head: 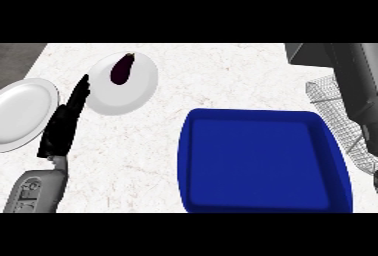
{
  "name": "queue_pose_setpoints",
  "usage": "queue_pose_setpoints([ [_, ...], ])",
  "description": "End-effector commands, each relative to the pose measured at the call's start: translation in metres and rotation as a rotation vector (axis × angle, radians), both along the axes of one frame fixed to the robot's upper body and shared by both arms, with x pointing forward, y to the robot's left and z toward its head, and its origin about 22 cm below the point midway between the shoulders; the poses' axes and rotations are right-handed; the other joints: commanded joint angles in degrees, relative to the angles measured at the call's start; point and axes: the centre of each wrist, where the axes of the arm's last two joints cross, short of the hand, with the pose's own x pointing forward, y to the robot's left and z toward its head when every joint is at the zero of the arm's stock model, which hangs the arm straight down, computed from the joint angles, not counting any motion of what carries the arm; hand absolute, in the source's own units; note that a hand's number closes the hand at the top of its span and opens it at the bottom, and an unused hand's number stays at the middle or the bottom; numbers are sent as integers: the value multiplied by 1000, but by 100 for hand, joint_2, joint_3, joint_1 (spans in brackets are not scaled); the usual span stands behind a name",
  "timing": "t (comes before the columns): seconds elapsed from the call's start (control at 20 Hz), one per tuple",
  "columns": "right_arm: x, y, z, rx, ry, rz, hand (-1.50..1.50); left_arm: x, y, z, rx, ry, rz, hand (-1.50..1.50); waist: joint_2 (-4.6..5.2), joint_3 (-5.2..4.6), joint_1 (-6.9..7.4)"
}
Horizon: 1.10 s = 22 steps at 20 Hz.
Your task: Pick the squash from the tray and place it in the tiered basket
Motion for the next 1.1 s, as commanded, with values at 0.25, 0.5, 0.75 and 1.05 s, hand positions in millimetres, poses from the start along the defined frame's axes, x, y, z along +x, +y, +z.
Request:
queue_pose_setpoints([
  [0.25, 10, -36, 0, 84, 8, -140, 150, -1, 15, 7, -1, -6, 39, 0, -31, 17, -144],
  [0.5, 11, -56, -11, -29, 175, -281, 150, -3, 14, -8, -3, 15, 31, 0, -46, 7, -253],
  [0.75, 7, -85, -18, -72, 297, -389, 150, -8, 9, 0, -5, 17, 41, 0, -84, 15, -260],
  [1.05, 3, -100, -35, -50, 330, -351, 150, -11, 23, -2, -4, 6, 68, 0, -120, 18, -358],
])
